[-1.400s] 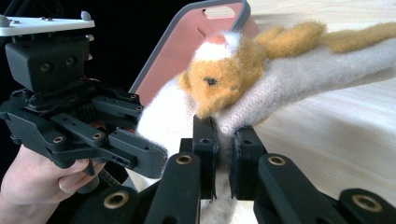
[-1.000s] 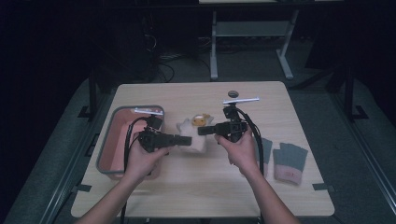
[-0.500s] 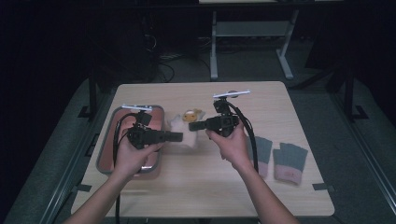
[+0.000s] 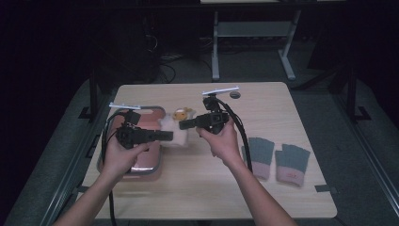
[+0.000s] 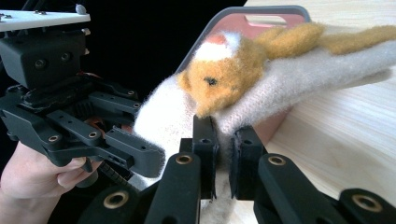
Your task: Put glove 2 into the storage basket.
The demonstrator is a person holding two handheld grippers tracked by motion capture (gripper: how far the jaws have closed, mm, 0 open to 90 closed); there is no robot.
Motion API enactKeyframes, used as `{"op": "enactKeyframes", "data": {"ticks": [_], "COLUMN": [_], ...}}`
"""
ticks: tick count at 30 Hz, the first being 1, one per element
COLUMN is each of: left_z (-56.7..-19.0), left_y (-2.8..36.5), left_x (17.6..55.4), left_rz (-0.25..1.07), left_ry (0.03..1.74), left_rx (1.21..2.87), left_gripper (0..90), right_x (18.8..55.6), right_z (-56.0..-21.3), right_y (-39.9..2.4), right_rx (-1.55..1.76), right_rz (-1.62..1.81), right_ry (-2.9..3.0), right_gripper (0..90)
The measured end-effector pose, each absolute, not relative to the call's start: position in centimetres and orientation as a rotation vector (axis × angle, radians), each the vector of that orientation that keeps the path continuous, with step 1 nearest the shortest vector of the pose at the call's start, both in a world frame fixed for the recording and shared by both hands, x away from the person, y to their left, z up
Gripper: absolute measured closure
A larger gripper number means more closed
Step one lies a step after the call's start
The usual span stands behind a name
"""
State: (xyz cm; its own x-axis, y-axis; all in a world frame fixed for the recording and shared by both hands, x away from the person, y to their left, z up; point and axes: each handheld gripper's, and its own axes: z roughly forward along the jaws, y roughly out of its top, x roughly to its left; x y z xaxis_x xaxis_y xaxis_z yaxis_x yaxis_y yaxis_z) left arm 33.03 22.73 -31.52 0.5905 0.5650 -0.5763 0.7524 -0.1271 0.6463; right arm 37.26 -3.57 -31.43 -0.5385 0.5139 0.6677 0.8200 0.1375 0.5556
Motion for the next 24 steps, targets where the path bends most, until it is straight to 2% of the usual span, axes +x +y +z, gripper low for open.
{"op": "enactKeyframes", "data": {"ticks": [24], "left_z": [-30.6], "left_y": [27.7], "left_x": [33.1], "left_rz": [-0.198], "left_ry": [1.120], "left_rx": [1.769], "left_gripper": [69.2], "right_x": [39.1], "right_z": [-31.0], "right_y": [1.4], "right_rx": [-1.194], "right_rz": [-1.357], "right_ry": [-2.086], "right_gripper": [82.9]}}
